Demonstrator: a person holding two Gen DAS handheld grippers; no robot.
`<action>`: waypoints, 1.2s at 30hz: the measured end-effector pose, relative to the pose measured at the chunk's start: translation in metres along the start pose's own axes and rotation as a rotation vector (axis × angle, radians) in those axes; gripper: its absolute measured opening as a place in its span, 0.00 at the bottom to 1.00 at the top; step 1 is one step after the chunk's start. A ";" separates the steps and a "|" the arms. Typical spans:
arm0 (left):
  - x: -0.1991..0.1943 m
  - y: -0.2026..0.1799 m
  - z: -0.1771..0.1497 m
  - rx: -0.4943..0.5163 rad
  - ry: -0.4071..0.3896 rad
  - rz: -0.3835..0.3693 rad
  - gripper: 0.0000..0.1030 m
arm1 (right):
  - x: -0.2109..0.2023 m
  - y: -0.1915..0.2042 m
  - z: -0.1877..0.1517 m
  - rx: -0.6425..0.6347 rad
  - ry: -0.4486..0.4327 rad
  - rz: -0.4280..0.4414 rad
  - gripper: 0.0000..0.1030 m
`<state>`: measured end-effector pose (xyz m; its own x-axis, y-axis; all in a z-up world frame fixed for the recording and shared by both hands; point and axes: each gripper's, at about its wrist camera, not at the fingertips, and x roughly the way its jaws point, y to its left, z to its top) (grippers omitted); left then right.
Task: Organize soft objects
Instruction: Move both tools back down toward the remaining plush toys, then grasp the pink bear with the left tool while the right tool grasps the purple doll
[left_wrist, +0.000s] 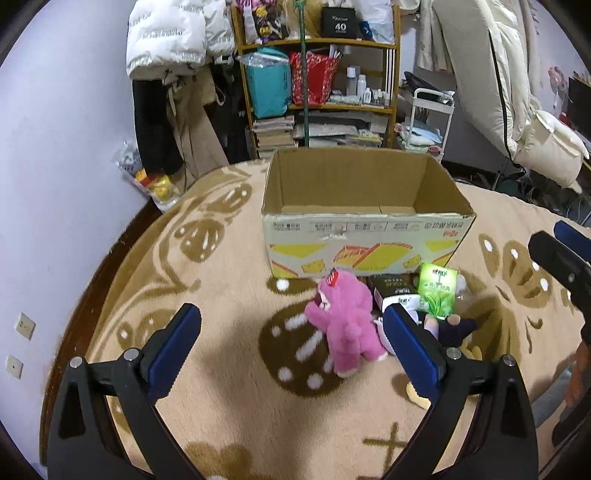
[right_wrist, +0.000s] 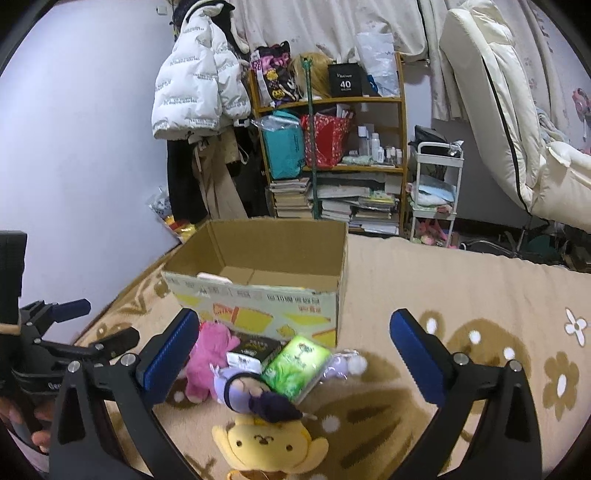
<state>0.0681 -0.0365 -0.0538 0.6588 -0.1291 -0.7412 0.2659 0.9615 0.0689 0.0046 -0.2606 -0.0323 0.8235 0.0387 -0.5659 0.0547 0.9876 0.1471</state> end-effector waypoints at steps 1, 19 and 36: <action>0.002 0.001 0.000 -0.002 0.011 0.000 0.95 | 0.000 0.001 -0.001 0.000 0.007 -0.007 1.00; 0.064 -0.005 -0.012 -0.035 0.214 -0.088 0.95 | 0.053 0.006 -0.033 -0.009 0.273 0.022 1.00; 0.122 -0.005 -0.017 -0.102 0.371 -0.190 0.95 | 0.103 0.015 -0.061 -0.048 0.504 0.024 1.00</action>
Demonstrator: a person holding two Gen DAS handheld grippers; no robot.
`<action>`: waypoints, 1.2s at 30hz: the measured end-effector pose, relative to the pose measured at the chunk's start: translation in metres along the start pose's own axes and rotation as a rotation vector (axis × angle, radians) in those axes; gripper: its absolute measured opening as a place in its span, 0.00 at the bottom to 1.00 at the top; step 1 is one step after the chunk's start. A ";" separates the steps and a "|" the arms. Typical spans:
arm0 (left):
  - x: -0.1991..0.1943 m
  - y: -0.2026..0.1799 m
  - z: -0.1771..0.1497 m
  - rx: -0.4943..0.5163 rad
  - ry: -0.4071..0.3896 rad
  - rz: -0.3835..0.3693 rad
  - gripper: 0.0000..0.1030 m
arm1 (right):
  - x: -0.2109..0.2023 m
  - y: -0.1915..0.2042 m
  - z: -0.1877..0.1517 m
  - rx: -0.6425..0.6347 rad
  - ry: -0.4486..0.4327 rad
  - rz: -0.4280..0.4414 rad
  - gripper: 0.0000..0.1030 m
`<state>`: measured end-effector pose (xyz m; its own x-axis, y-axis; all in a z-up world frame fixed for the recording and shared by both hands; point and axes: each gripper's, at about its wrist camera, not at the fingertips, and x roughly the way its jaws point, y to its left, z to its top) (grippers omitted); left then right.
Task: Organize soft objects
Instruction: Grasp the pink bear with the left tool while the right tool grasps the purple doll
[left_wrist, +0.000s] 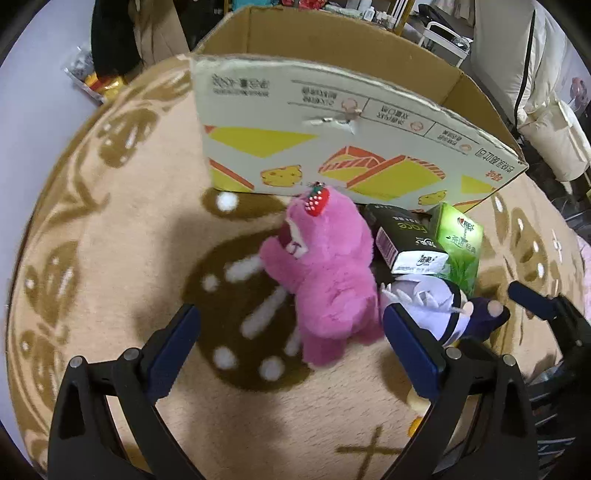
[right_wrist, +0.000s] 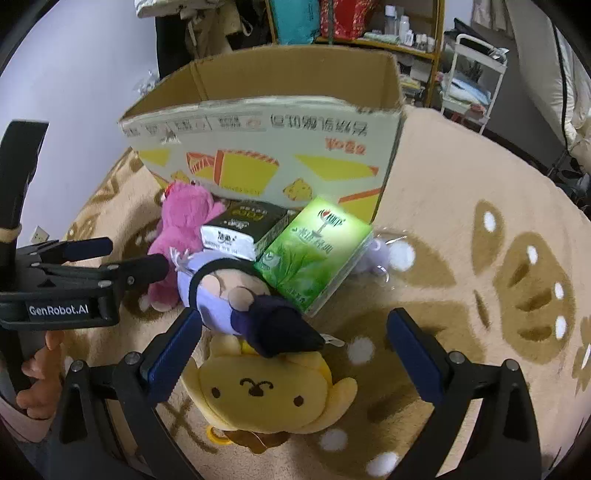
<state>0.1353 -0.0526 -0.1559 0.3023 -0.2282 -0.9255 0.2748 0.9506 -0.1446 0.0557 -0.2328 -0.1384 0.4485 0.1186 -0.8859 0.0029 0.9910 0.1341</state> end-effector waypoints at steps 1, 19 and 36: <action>0.003 0.000 0.001 0.000 0.007 -0.006 0.95 | 0.003 0.001 0.000 -0.004 0.005 -0.002 1.00; 0.034 0.001 0.012 -0.015 0.059 -0.016 0.95 | 0.023 0.022 0.004 -0.083 0.047 0.075 0.74; 0.029 -0.014 0.007 0.024 0.023 -0.085 0.48 | 0.030 0.020 0.005 -0.059 0.063 0.089 0.73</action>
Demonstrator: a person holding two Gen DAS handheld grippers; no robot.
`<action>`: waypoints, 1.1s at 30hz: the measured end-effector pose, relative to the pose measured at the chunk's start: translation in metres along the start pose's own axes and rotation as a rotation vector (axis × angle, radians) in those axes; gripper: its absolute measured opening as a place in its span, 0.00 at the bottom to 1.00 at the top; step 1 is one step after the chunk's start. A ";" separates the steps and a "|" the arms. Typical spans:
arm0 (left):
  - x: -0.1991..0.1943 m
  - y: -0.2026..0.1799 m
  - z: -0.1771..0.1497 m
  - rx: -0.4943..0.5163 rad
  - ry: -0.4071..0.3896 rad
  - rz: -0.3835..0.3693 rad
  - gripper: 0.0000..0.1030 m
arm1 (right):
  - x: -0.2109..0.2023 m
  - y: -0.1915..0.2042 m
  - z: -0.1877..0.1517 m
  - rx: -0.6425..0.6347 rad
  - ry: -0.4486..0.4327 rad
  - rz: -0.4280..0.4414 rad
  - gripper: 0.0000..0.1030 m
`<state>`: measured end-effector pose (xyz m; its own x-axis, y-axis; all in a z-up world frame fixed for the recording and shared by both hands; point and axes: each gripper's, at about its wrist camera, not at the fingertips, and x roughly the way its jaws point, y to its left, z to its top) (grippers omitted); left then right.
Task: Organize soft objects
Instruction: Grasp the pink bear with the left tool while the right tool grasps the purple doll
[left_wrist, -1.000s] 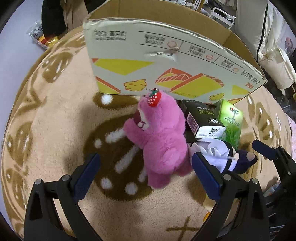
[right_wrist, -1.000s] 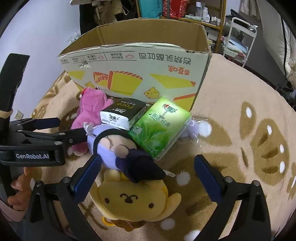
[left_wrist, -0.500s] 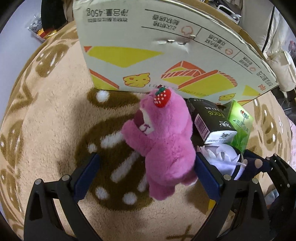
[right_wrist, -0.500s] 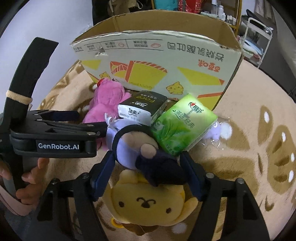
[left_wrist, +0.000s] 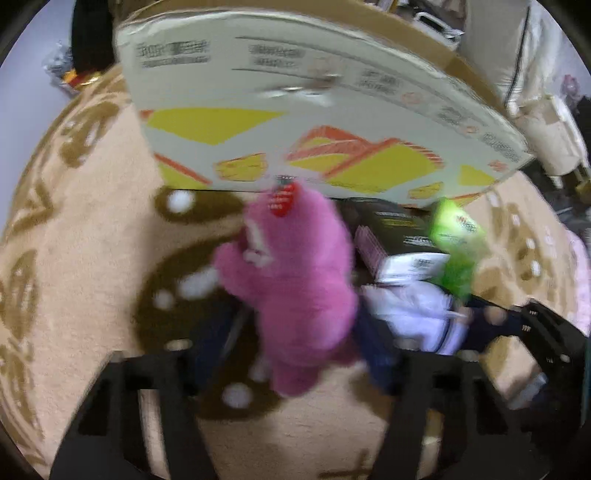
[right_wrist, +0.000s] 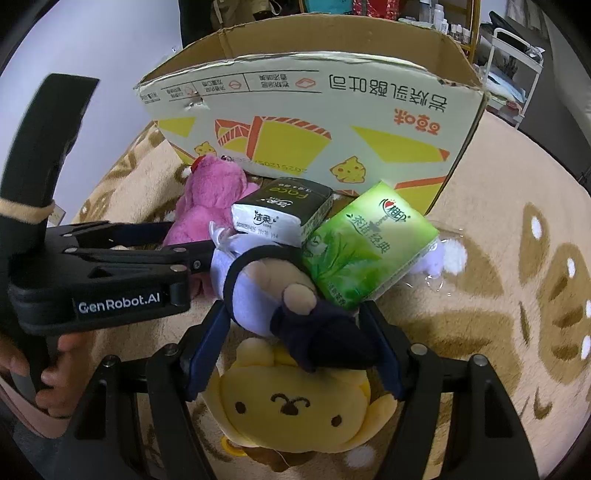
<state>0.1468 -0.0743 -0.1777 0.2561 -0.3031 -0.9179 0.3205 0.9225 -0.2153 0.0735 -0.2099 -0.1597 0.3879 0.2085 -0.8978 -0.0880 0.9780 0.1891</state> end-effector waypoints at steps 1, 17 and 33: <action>0.000 -0.003 -0.001 0.005 -0.003 0.010 0.47 | 0.000 0.000 0.000 -0.002 0.000 -0.001 0.73; -0.032 -0.003 -0.012 0.008 -0.086 0.085 0.38 | -0.024 0.001 -0.003 -0.018 -0.054 0.036 0.36; -0.101 -0.014 -0.026 0.050 -0.300 0.196 0.38 | -0.085 0.000 -0.010 0.010 -0.231 0.104 0.29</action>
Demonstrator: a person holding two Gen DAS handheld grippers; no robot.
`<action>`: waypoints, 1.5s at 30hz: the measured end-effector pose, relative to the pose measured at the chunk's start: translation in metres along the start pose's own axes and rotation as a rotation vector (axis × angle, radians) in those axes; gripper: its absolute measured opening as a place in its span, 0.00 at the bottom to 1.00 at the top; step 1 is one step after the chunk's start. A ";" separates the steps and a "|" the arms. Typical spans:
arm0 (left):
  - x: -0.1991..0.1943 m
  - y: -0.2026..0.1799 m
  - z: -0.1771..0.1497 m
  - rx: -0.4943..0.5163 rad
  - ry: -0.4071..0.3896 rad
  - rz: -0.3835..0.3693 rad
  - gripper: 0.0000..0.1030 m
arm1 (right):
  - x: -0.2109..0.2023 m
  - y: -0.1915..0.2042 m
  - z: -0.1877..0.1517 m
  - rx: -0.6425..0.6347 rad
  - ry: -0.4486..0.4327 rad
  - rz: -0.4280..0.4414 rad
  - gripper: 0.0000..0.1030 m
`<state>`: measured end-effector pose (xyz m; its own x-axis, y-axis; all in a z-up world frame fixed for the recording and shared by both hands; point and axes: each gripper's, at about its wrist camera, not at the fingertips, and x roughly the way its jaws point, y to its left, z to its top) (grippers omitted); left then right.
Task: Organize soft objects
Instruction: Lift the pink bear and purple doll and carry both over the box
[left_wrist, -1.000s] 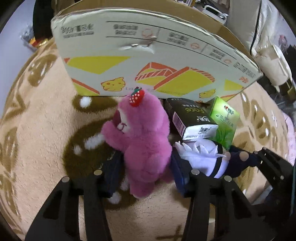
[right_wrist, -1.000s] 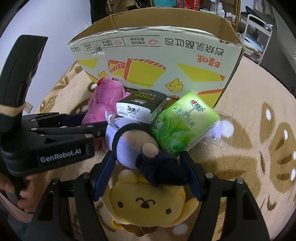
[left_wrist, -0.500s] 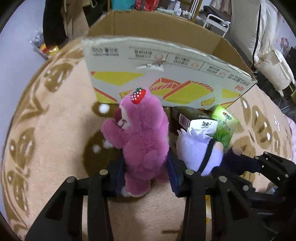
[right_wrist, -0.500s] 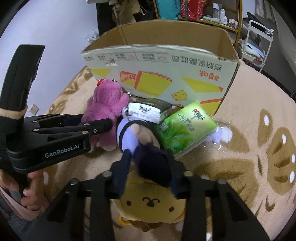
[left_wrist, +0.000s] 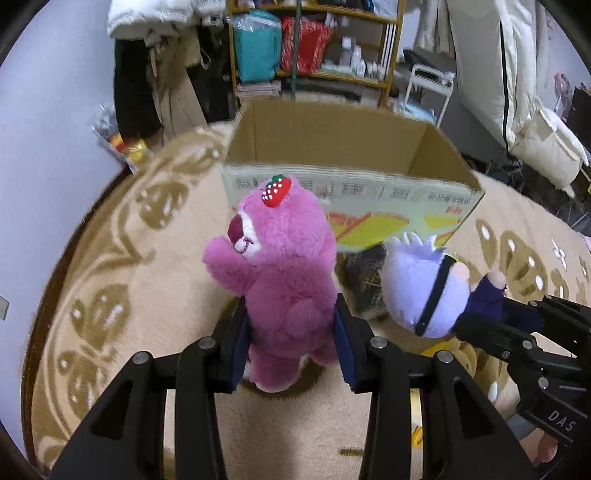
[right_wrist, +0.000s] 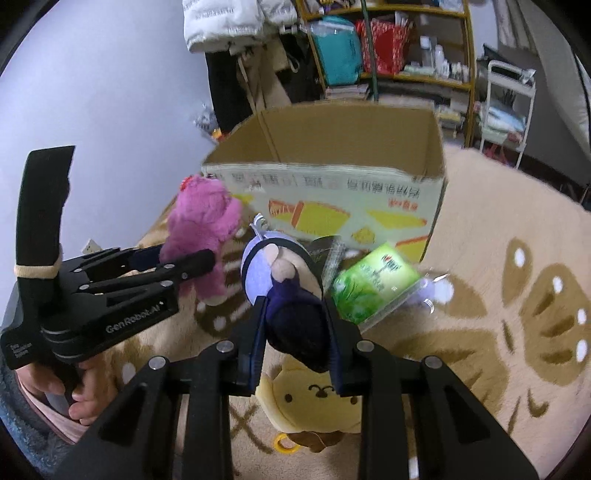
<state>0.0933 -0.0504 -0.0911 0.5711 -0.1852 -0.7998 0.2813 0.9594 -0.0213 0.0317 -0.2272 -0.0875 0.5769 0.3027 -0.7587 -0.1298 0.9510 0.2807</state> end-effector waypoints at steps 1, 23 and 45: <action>-0.005 0.000 0.000 0.001 -0.016 0.000 0.38 | -0.005 0.000 0.001 -0.002 -0.017 -0.006 0.29; -0.073 -0.012 0.006 0.052 -0.364 0.112 0.38 | -0.078 -0.019 0.034 0.025 -0.411 -0.124 0.29; -0.060 -0.027 0.049 0.122 -0.483 0.134 0.39 | -0.059 -0.029 0.073 -0.018 -0.448 -0.149 0.29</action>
<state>0.0891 -0.0760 -0.0127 0.8911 -0.1674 -0.4218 0.2528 0.9550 0.1549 0.0600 -0.2773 -0.0079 0.8812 0.1093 -0.4600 -0.0307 0.9841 0.1750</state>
